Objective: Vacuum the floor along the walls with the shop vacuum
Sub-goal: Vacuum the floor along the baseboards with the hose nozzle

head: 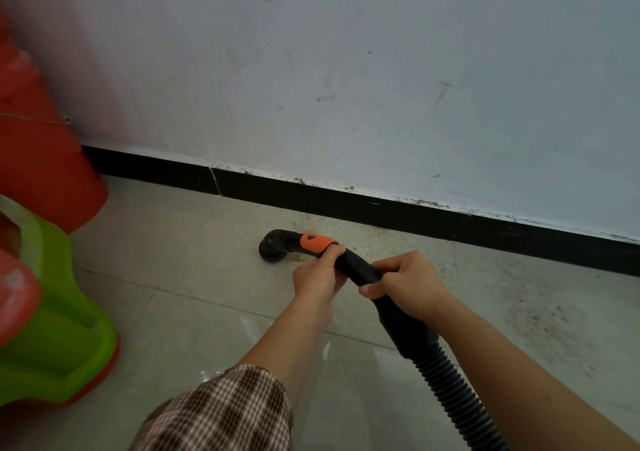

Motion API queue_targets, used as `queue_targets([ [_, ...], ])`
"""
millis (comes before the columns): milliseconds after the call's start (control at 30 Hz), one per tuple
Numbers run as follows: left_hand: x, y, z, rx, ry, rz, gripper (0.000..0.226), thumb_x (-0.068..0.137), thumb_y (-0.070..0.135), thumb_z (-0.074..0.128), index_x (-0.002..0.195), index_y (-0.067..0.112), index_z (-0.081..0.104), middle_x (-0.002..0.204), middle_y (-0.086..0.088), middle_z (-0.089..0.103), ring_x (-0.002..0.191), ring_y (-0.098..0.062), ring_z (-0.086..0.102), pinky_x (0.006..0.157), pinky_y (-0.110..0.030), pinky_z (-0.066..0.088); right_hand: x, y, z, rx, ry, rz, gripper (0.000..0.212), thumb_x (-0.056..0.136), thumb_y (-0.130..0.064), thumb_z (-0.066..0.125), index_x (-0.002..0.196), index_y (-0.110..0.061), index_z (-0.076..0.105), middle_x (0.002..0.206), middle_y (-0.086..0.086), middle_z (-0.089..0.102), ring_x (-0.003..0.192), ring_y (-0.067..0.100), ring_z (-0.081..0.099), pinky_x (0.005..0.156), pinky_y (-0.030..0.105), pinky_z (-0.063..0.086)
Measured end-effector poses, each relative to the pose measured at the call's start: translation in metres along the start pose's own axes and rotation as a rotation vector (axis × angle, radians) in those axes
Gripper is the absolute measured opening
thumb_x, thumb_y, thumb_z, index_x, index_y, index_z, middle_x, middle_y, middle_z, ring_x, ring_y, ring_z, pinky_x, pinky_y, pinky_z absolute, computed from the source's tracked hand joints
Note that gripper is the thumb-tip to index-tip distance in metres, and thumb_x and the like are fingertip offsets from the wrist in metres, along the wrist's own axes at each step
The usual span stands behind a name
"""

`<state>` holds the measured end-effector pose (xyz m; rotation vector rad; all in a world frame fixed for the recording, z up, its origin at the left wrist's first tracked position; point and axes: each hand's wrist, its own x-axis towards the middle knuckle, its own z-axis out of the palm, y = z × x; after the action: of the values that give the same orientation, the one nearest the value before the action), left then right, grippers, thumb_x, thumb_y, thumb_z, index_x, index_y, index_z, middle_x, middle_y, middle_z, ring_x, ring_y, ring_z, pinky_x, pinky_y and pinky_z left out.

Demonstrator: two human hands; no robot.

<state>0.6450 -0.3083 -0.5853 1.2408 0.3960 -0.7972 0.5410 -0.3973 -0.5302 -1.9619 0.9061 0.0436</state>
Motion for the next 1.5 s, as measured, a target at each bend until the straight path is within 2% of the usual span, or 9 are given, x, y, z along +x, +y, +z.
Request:
queue_targets([
  [167, -0.005, -0.003, 0.008, -0.023, 0.001, -0.033, 0.03, 0.079, 0.019, 0.078, 0.103, 0.008, 0.062, 0.095, -0.012, 0.071, 0.084, -0.021, 0.071, 0.075, -0.03, 0.058, -0.004, 0.0, -0.009, -0.003, -0.008, 0.014, 0.017, 0.075, -0.016, 0.079, 0.087, -0.027, 0.077, 0.075, 0.002, 0.073, 0.07, 0.02, 0.07, 0.065, 0.031, 0.059],
  [267, -0.007, -0.005, 0.012, -0.028, 0.001, -0.041, 0.032, 0.079, 0.019, 0.079, 0.103, 0.008, 0.062, 0.093, -0.012, 0.072, 0.082, -0.021, 0.071, 0.073, -0.03, 0.059, -0.007, 0.001, -0.014, -0.005, -0.013, 0.02, 0.018, 0.075, -0.015, 0.079, 0.089, -0.025, 0.078, 0.078, 0.003, 0.073, 0.072, 0.021, 0.07, 0.066, 0.031, 0.059],
  [400, -0.01, -0.01, 0.016, -0.001, 0.011, -0.057, 0.031, 0.078, 0.021, 0.08, 0.1, 0.011, 0.061, 0.09, -0.01, 0.071, 0.08, -0.02, 0.071, 0.068, -0.028, 0.058, -0.013, 0.004, -0.021, 0.008, -0.016, 0.032, 0.02, 0.075, -0.012, 0.079, 0.093, -0.021, 0.079, 0.079, 0.007, 0.073, 0.073, 0.025, 0.071, 0.073, 0.039, 0.062],
  [567, -0.013, -0.013, 0.022, 0.008, -0.006, -0.074, 0.039, 0.077, 0.023, 0.08, 0.108, 0.01, 0.06, 0.092, -0.01, 0.072, 0.081, -0.02, 0.072, 0.077, -0.032, 0.06, -0.018, 0.005, -0.028, 0.007, -0.009, 0.032, 0.019, 0.076, -0.011, 0.078, 0.093, -0.019, 0.079, 0.079, 0.007, 0.074, 0.074, 0.025, 0.07, 0.075, 0.04, 0.061],
  [833, -0.019, -0.02, 0.029, 0.008, -0.045, -0.091, 0.038, 0.078, 0.021, 0.08, 0.107, 0.01, 0.06, 0.092, -0.011, 0.072, 0.081, -0.02, 0.073, 0.069, -0.029, 0.059, -0.025, 0.012, -0.038, 0.011, 0.001, 0.049, 0.018, 0.076, -0.011, 0.078, 0.09, -0.022, 0.078, 0.077, 0.006, 0.073, 0.07, 0.024, 0.07, 0.063, 0.031, 0.058],
  [1033, -0.024, -0.025, 0.038, 0.019, -0.074, -0.093, 0.033, 0.079, 0.02, 0.079, 0.102, 0.009, 0.059, 0.094, -0.012, 0.071, 0.084, -0.021, 0.072, 0.075, -0.03, 0.059, -0.03, 0.016, -0.047, 0.011, 0.016, 0.064, 0.017, 0.076, -0.01, 0.078, 0.09, -0.02, 0.079, 0.075, 0.006, 0.074, 0.064, 0.021, 0.07, 0.055, 0.027, 0.054],
  [1267, -0.031, -0.034, 0.05, 0.032, -0.104, -0.1, 0.031, 0.079, 0.02, 0.079, 0.1, 0.009, 0.06, 0.092, -0.011, 0.071, 0.081, -0.021, 0.072, 0.076, -0.03, 0.06, -0.037, 0.027, -0.059, 0.017, 0.037, 0.075, 0.016, 0.076, -0.01, 0.077, 0.083, -0.023, 0.078, 0.074, 0.007, 0.073, 0.062, 0.02, 0.069, 0.053, 0.025, 0.053],
  [1367, -0.033, -0.038, 0.055, 0.05, -0.115, -0.106, 0.034, 0.079, 0.02, 0.079, 0.105, 0.008, 0.061, 0.094, -0.011, 0.071, 0.083, -0.021, 0.072, 0.073, -0.028, 0.059, -0.039, 0.031, -0.064, 0.013, 0.055, 0.073, 0.016, 0.074, -0.011, 0.078, 0.086, -0.021, 0.079, 0.074, 0.007, 0.074, 0.065, 0.023, 0.07, 0.059, 0.031, 0.058],
  [1500, -0.037, -0.042, 0.061, 0.064, -0.125, -0.113, 0.037, 0.079, 0.02, 0.079, 0.109, 0.007, 0.061, 0.095, -0.011, 0.071, 0.084, -0.02, 0.071, 0.078, -0.03, 0.059, -0.043, 0.035, -0.07, 0.015, 0.061, 0.079, 0.017, 0.074, -0.011, 0.079, 0.088, -0.02, 0.079, 0.075, 0.008, 0.074, 0.068, 0.027, 0.071, 0.07, 0.039, 0.062],
])
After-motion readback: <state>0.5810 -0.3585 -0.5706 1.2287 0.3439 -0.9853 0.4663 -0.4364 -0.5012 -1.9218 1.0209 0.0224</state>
